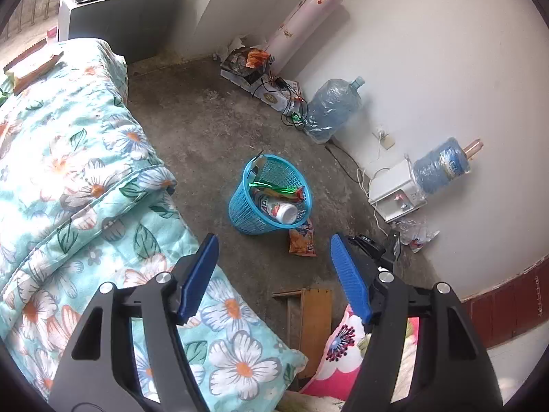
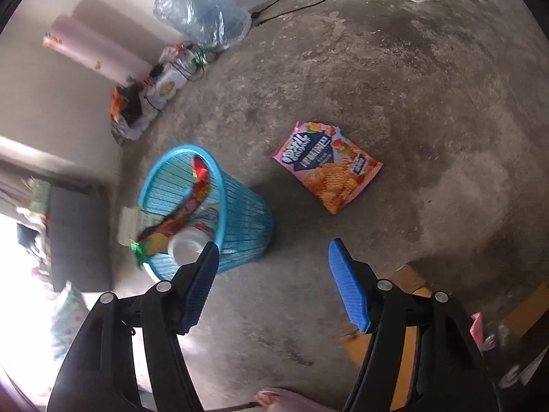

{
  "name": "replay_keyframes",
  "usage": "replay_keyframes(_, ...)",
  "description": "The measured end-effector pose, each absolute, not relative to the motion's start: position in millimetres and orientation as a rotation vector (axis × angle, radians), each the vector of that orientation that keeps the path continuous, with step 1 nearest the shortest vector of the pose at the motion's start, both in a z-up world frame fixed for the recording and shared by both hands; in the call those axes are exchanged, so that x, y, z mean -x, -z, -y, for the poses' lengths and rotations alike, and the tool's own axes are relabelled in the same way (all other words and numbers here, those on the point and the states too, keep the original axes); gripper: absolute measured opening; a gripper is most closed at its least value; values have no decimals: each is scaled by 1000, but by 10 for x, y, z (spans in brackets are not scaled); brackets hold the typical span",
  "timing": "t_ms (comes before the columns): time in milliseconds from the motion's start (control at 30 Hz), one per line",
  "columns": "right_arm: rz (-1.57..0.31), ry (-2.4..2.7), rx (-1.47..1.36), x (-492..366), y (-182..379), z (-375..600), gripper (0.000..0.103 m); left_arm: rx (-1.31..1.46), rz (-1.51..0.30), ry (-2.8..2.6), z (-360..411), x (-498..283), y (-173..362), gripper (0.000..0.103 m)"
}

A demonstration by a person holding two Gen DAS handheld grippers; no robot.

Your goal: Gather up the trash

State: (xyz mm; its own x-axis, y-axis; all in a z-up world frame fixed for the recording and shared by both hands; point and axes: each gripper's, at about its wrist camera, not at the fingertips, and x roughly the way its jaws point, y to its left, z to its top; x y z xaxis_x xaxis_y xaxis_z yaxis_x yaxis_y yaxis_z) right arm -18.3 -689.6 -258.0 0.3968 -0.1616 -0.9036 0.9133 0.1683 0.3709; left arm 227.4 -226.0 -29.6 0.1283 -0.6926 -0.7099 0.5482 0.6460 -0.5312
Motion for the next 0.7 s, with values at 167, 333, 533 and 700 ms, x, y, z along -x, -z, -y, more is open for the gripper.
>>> replay_keyframes(167, -1182, 850, -877, -259, 3089, 7089, 66, 133, -1124, 882, 2236, -2377, 384, 66)
replay_keyframes(333, -1370, 799, -560, -654, 3782, 7133, 66, 174, -1149, 837, 2130, -2647, 455, 66)
replay_keyframes(533, -1492, 799, -530, -911, 4668, 7354, 66, 202, -1158, 759, 1966, -2900, 494, 66)
replay_keyframes(700, -1551, 846, -531, -1065, 5135, 7567, 66, 227, -1185, 710, 1865, -3037, 564, 66)
